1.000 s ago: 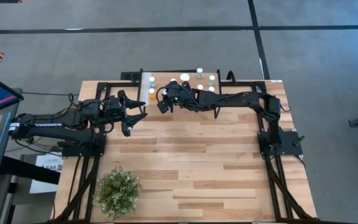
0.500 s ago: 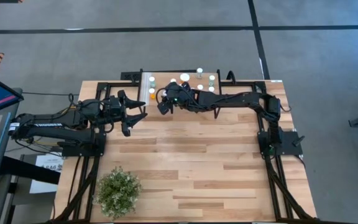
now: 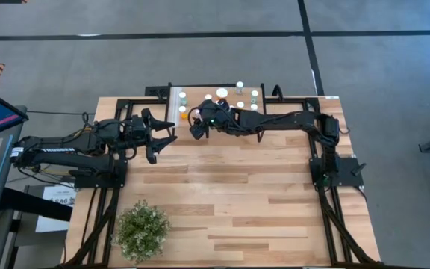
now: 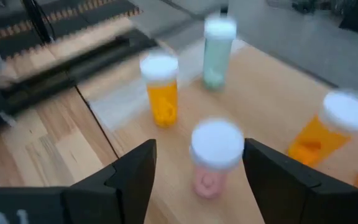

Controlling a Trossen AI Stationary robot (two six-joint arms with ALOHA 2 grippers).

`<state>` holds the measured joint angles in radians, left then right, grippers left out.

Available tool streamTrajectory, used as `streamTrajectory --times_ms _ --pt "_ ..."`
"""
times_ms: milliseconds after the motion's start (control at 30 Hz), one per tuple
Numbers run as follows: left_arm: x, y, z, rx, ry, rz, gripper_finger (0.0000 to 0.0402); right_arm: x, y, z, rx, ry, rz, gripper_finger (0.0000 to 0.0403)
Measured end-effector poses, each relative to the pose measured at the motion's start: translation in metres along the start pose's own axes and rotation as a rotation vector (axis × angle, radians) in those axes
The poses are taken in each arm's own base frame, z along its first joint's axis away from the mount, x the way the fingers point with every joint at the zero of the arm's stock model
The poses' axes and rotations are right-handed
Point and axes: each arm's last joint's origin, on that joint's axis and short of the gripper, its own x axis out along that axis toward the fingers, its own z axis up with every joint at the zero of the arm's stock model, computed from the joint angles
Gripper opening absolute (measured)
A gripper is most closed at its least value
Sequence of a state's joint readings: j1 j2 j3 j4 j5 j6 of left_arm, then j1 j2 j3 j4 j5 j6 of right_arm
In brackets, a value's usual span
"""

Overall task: Pick and place medicine bottles onto shelf by color
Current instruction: Put the violet bottle on the shelf, then return to Home Position

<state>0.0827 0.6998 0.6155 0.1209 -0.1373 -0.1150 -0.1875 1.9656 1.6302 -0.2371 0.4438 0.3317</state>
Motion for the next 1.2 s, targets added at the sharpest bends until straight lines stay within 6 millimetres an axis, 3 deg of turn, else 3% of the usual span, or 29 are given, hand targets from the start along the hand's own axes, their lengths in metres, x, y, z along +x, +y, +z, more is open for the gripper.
streamTrajectory --times_ms 200,400,533,733,933,1200 --pt "0.0 0.0 0.0 0.002 -0.001 0.0 0.0231 -0.024 0.0 0.015 0.005 -0.028 0.02 0.0261" --pt "-0.008 -0.001 0.005 0.027 -0.026 -0.055 0.0231 -0.07 0.003 0.027 -0.123 -0.018 0.052 0.026" --pt "-0.032 0.0 0.015 0.024 -0.082 -0.105 0.0231 -0.107 0.011 0.03 -0.227 -0.012 0.098 0.026" --pt "-0.065 0.005 0.012 -0.008 -0.091 -0.084 0.0231 -0.163 0.017 0.028 -0.307 -0.069 0.151 0.0256" --pt "-0.075 0.008 -0.011 -0.017 -0.126 -0.098 0.0231 -0.211 -0.009 -0.004 -0.295 -0.158 0.215 0.0215" --pt "-0.074 0.013 -0.044 -0.012 -0.129 -0.077 0.0231 -0.254 -0.053 -0.085 -0.28 -0.315 0.392 0.0146"
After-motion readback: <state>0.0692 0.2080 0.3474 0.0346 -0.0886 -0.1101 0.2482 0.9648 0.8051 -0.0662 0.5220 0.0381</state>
